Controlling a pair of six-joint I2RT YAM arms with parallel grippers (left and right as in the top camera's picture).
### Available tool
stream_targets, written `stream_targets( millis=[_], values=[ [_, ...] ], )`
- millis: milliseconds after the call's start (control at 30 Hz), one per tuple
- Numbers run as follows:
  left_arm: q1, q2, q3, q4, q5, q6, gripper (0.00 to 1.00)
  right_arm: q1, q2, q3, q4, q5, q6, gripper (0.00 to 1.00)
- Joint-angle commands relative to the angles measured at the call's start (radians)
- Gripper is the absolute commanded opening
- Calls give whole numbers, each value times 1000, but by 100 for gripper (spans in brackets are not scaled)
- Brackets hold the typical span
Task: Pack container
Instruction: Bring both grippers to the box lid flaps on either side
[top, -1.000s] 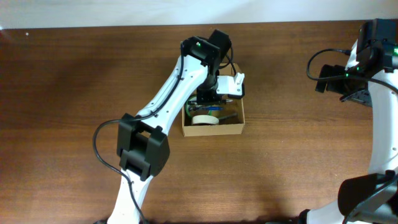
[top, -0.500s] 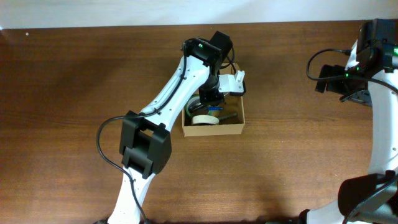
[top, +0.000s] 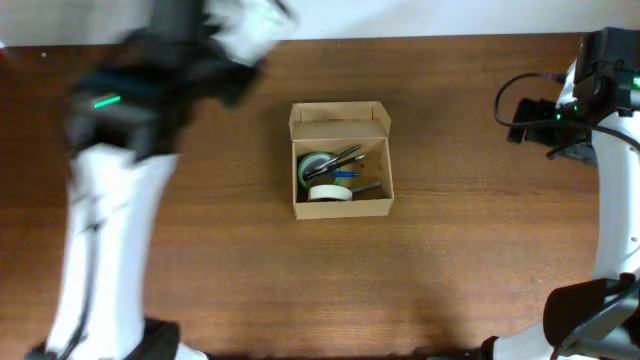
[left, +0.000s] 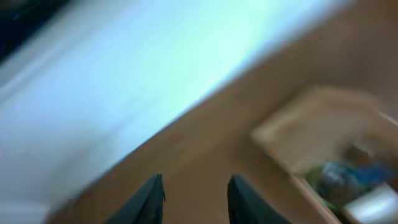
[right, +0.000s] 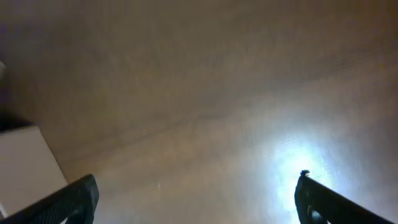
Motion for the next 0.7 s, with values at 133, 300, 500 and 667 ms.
stream_targets(
  millis=[133, 300, 500, 667],
  values=[
    [329, 114, -134, -24, 206, -468, 32, -6, 2, 0, 54, -179, 19, 99],
    [357, 256, -254, -27, 426, -474, 19, -6, 12, -6, 63, -340, 19, 48],
    [357, 438, -322, -16, 616, -438, 2, -6, 102, -19, 60, -562, 19, 4],
    [356, 575, -328, 19, 814, -376, 2, -6, 270, -19, 78, -791, 7, 4]
  ],
)
